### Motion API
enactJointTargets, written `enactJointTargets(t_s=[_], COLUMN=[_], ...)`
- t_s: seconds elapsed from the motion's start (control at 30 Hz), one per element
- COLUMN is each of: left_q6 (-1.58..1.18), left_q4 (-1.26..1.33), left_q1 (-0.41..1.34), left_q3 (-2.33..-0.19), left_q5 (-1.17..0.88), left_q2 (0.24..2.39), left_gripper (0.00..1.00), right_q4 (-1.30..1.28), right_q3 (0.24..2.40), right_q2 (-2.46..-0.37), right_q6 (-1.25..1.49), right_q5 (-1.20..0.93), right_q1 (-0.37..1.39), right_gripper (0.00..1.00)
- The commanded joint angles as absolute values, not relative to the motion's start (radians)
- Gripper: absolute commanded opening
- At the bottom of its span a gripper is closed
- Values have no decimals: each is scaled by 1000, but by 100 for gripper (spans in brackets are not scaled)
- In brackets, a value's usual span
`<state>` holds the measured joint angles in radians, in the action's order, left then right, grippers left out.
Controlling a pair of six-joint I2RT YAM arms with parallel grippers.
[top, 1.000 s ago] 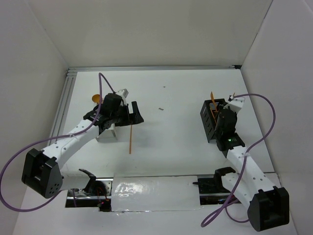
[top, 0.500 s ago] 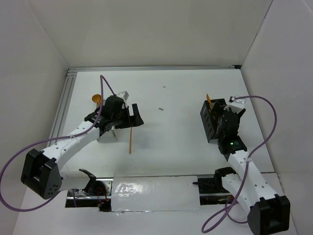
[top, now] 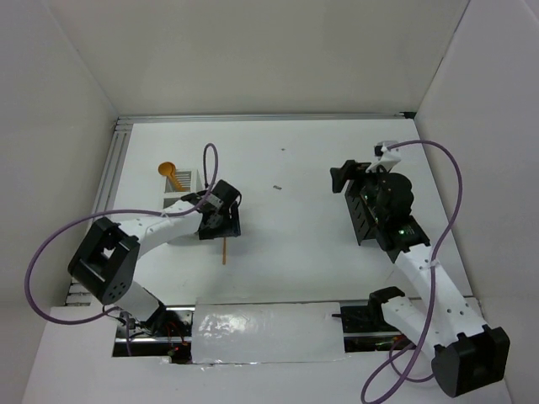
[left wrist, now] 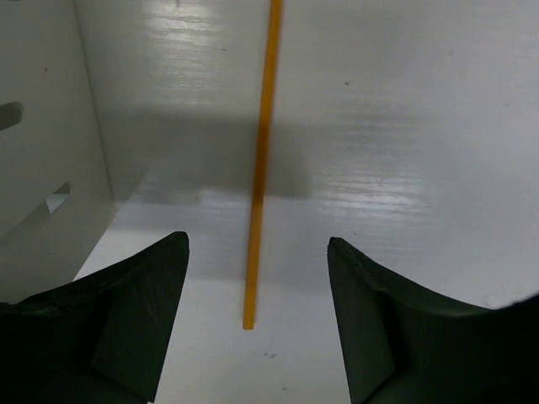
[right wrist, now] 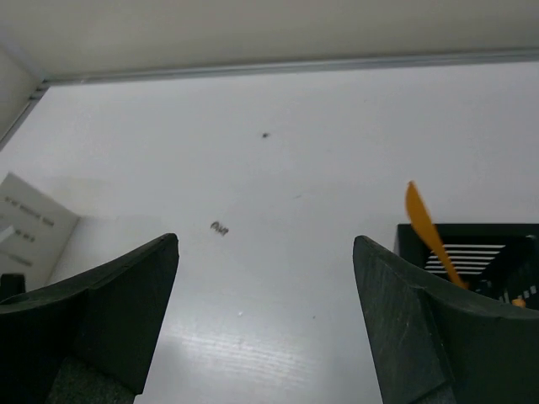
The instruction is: Sort the eating utensils into containers
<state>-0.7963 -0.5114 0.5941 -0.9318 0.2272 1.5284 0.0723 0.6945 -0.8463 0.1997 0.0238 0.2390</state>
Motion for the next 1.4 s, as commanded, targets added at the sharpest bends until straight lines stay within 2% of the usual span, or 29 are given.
enactJointTargets(t_s=[0.0,0.07,0.1,0.17,0.37,0.43,0.47,0.57,0.6,0.87,1.0,1.13,1.37], left_q6=[-831,-831,-828,-831,-888,-894,-890,-919,-919,-853,-807,-746,-778], left_q4=[-546,-537,-529,-532,-618,-611,-603,-617,-620,-470,-375,-215,-186], left_q1=[603,607,615,621,670,684,690,690,690,692,690,692,690], left_q3=[-977,-983,-986,-997,-1081,-1085,-1081,-1094,-1095,-1117,-1167,-1126,-1177], left_q5=[313,321,325,336,388,377,367,318,304,230,209,169,175], left_q2=[1562,1594,1606,1656,1796,1824,1831,1856,1856,1732,1620,1545,1568], left_gripper=[78,75,70,65,54,44,29,3,0,0,0,0,0], right_q4=[80,80,68,58,58,48,48,38,38,48,48,60,135], right_q3=[675,675,675,675,684,693,702,703,703,670,646,646,637], right_q2=[-822,-827,-830,-842,-856,-864,-864,-873,-873,-894,-962,-1029,-1094], right_q6=[221,213,212,207,224,247,265,293,293,307,368,400,460], right_q5=[-23,-14,0,12,21,2,-12,-66,-75,-274,-262,-242,-233], right_q1=[268,284,288,294,302,304,307,308,319,379,454,521,630], right_gripper=[91,92,92,91,92,91,91,91,91,90,90,90,90])
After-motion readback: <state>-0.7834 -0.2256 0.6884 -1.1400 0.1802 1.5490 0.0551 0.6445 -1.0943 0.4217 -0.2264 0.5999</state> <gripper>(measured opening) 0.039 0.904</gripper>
